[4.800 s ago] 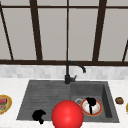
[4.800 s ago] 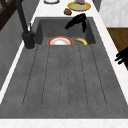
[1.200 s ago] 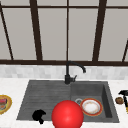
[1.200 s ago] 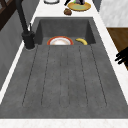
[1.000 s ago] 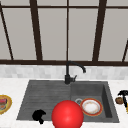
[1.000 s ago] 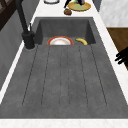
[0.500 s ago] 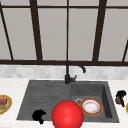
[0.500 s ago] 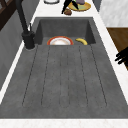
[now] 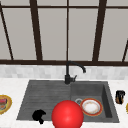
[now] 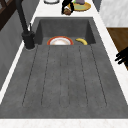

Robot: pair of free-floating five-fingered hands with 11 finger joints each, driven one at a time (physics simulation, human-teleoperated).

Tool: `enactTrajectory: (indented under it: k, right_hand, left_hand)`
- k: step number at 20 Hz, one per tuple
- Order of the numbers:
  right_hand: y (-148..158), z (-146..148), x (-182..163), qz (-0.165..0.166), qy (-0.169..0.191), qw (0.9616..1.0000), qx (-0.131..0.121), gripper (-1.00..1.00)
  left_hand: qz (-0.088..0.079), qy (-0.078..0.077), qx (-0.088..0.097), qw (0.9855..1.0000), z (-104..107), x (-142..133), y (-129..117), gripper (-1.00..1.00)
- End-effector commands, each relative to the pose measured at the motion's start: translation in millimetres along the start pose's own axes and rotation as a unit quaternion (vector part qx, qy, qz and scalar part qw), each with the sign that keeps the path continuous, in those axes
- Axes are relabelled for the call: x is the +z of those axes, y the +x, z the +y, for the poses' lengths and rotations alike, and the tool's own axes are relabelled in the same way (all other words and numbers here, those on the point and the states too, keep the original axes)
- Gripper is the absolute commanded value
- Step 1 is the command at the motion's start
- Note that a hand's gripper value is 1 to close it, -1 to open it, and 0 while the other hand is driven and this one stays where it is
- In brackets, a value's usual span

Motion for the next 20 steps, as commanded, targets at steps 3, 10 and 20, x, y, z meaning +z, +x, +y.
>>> enactTrajectory:
  k: [3,10,20]
  right_hand:
    - [-1,11,2,0.029,-0.037,0.9981,-0.040,1.00]
    - [7,-24,26,0.020,-0.076,0.9949,-0.063,1.00]
    - [26,-58,57,-0.002,-0.056,0.9966,-0.061,1.00]
  left_hand:
    - [0.000,0.000,0.000,1.0000,0,0,0,0.00]
    - [0.000,0.000,0.000,1.0000,0,0,0,0.00]
    - [0.000,0.000,0.000,1.0000,0,0,0,0.00]
